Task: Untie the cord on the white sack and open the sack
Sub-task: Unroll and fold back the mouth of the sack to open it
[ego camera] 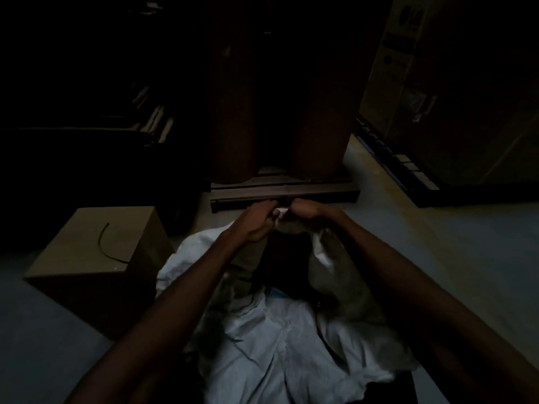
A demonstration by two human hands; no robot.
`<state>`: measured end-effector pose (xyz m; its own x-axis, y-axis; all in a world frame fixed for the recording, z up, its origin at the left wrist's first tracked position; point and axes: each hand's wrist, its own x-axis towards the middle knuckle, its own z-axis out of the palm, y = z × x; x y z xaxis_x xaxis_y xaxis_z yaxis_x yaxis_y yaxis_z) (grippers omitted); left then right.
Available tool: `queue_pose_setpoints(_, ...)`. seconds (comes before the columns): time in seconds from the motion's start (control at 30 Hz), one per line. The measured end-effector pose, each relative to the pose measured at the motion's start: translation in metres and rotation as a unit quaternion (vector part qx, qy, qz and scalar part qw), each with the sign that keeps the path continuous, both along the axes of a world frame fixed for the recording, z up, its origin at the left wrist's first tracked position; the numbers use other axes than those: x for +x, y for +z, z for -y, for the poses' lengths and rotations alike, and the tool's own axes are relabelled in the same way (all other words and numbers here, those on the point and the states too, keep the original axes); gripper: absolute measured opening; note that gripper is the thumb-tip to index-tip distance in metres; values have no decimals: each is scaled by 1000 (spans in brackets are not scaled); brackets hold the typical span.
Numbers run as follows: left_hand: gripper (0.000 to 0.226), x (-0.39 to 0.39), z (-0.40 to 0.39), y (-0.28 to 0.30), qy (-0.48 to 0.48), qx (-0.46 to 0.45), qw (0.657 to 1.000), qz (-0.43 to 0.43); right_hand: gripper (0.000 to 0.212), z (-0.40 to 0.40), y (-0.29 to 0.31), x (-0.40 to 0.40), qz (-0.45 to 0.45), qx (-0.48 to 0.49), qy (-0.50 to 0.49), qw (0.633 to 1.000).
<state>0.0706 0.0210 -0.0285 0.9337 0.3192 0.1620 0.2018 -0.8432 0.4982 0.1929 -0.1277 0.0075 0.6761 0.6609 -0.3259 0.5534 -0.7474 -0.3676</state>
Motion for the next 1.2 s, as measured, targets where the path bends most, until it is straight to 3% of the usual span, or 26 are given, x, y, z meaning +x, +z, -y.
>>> queue_pose_setpoints(0.03, 43, 2, 3, 2, 8, -15, 1000, -10, 31, 0, 3, 1, 15, -46, -51, 998)
queue_pose_setpoints(0.07, 40, 4, 8, 5, 19, -24, 999, -21, 28, 0, 1, -2, 27, -43, -14, 999)
queue_pose_setpoints(0.1, 43, 7, 12, 8, 38, -36, 998, -23, 27, -14, 12, -2, -11, 27, -31, 999)
queue_pose_setpoints(0.13, 48, 11, 13, 11, 58, -48, 997, -27, 33, -15, 14, -3, -26, 50, 13, 998)
queue_pose_setpoints(0.17, 50, 16, 11, 12, 79, -52, 995, -31, 47, -9, 11, -9, 18, 41, 62, 997)
queue_pose_setpoints(0.23, 44, 22, 6, 12, 112, -42, 990, -79, 74, 8, -1, -27, 178, 17, 42, 983)
queue_pose_setpoints(0.3, 40, 27, -3, 9, 95, -19, 987, -128, 70, 22, -16, -41, 249, 4, -19, 968)
queue_pose_setpoints(0.43, 42, 29, -23, 8, 61, -66, 988, -127, 30, 30, -33, -14, 89, 96, -73, 989)
queue_pose_setpoints(0.57, 76, 27, -22, 10, 84, -68, 989, -105, 49, 24, -28, 13, -4, 212, -19, 977)
queue_pose_setpoints(0.67, 60, 25, -6, 12, -25, 37, 999, 5, 74, 22, -17, 23, -75, 256, 22, 964)
queue_pose_setpoints(0.73, 42, 28, 7, 16, -117, -4, 989, 86, 67, 26, -9, 27, -132, 240, 25, 961)
queue_pose_setpoints(0.8, 28, 37, 18, 14, -156, -28, 983, 97, 59, 31, -2, 27, -186, 208, 11, 960)
queue_pose_setpoints(0.87, 23, 47, 24, 10, -152, -51, 984, 83, 52, 36, -2, 28, -223, 196, -6, 955)
queue_pose_setpoints(0.97, 22, 61, 29, 9, -67, -88, 993, 36, 47, 40, 3, 20, -256, 198, -31, 946)
queue_pose_setpoints(1.03, 19, 68, 33, 10, -8, -78, 997, -19, 40, 42, 4, 13, -178, 182, -24, 967)
queue_pose_setpoints(1.1, 25, 76, 36, 9, 31, -73, 995, -60, 52, 45, -2, 0, -21, 122, -37, 992)
queue_pose_setpoints(1.13, 30, 82, 35, 7, 40, -80, 993, -72, 61, 49, -7, -11, 50, 84, -52, 994)
queue_pose_setpoints(1.2, 32, 91, 30, 6, 37, -95, 987, -127, 54, 57, -16, -32, 180, 38, -67, 981)
